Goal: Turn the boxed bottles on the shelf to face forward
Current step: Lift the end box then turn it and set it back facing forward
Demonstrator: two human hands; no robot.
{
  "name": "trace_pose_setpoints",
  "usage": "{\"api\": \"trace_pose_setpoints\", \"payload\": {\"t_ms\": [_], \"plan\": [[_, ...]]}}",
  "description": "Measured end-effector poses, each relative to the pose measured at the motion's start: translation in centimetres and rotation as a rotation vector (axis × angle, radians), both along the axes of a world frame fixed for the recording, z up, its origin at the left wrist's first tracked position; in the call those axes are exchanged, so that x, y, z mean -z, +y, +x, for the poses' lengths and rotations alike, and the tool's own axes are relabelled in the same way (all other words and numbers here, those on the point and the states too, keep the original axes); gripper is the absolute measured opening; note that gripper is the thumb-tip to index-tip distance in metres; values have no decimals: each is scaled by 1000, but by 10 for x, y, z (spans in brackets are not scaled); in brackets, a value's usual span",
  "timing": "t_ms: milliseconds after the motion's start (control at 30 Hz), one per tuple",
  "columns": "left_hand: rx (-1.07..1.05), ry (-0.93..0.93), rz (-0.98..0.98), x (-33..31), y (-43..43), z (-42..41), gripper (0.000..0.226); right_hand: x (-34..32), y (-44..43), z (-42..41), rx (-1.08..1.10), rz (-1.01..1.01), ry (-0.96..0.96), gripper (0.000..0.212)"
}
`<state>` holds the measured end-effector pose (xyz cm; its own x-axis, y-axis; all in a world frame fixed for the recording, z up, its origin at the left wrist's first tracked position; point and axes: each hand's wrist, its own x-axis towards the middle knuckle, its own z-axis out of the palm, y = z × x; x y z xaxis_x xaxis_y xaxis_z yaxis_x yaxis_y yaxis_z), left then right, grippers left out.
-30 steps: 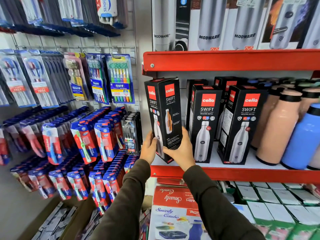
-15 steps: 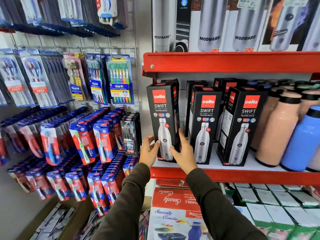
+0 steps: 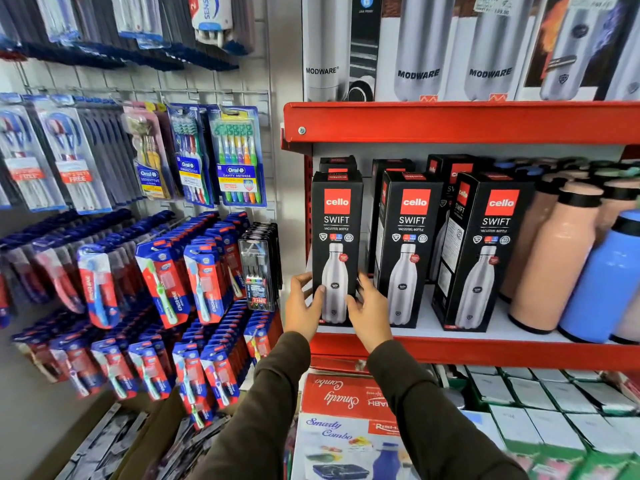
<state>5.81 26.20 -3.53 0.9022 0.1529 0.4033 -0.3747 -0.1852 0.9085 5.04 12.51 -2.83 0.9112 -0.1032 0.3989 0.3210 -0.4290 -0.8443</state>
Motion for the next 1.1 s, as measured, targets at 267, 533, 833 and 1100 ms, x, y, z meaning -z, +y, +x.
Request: {"api": "trace_pose_setpoints", "payload": {"t_ms": [267,533,833,1100], "plan": [[28,27,-43,-1,-3,-3,36,3,-1,-4,-35,61,-5,54],[-37,12,-20,-3,-4,-11,42,6,-3,-10,-50,174,4,44],[-50,19,-61,5,-2,-34,41,13,-14,-26,-73,166,-40,41],[-91,44,-18,-1,-4,-50,40,11,-14,-39,-89,179,-31,44]]}}
